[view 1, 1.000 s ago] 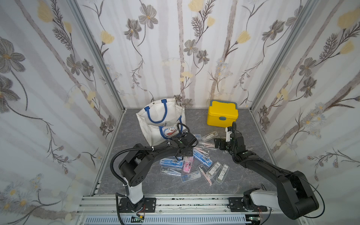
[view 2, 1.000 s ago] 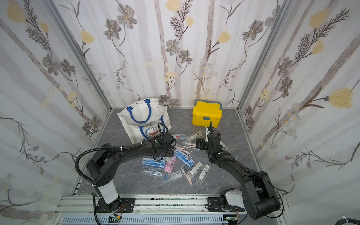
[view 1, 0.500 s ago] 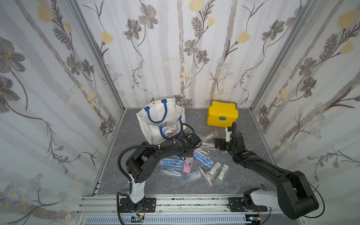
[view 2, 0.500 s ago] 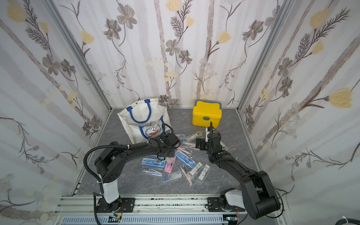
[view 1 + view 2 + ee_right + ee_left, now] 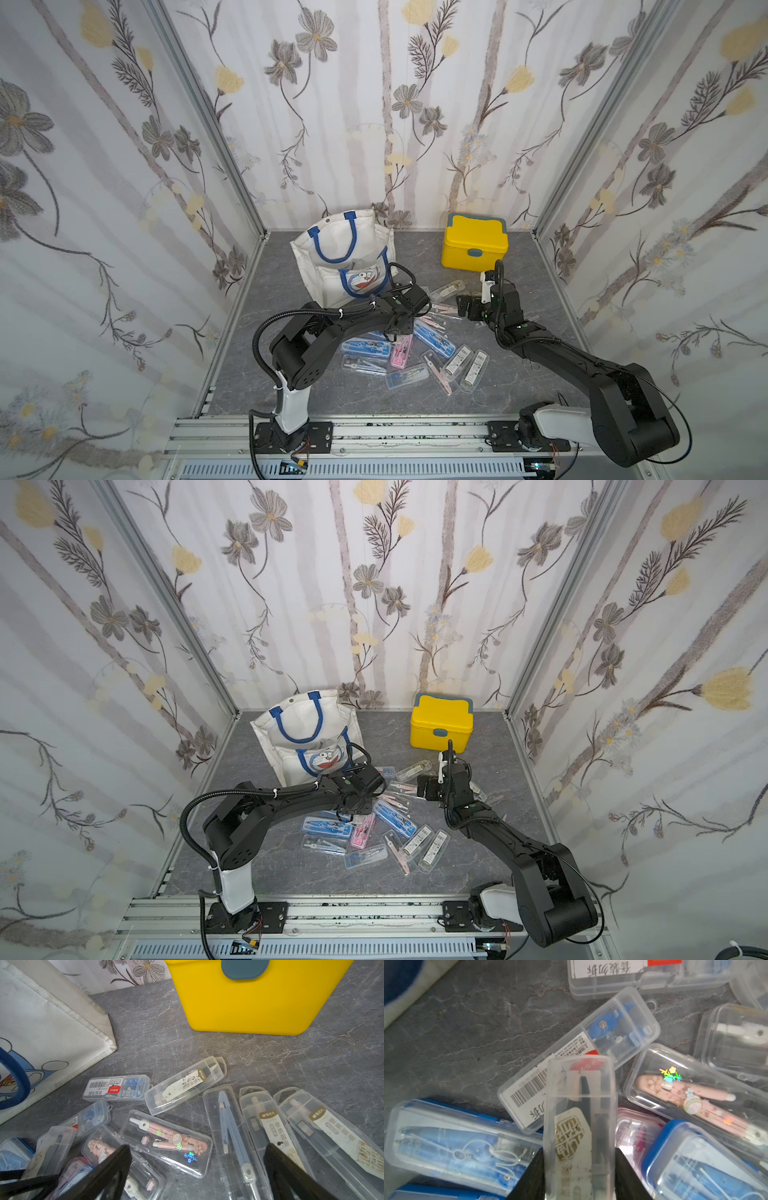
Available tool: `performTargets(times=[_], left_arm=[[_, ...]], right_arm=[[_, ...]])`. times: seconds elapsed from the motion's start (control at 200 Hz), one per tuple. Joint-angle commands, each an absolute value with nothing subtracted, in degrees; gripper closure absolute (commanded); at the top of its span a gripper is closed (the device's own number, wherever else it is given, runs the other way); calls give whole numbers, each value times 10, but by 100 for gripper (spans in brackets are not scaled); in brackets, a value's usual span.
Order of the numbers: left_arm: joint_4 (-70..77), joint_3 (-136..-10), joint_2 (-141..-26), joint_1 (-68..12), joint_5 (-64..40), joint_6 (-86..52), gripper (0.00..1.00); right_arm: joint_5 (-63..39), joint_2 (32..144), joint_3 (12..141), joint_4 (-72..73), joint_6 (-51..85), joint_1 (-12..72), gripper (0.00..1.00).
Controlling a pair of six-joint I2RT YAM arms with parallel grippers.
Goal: Put the compass set into the canvas bag
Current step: Pick up the compass set from the compass set, then place the compass set in the canvas bag.
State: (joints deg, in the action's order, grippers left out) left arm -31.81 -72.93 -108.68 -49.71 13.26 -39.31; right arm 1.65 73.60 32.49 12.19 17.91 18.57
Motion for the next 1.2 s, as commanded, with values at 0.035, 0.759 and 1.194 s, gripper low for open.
performTargets(times=[0.035,0.759,1.194], left_arm=[[-320,-737,-1065,-502,172,-371,57],[-327,-1054,-1039,-462,279,-129,57],[-332,-1099,-1047,-315,302,-92,57]], right_arm=[[19,737,323,139,178,186,1],[19,741,322,142,180,186,1],[16,759,329,142,179,186,0]])
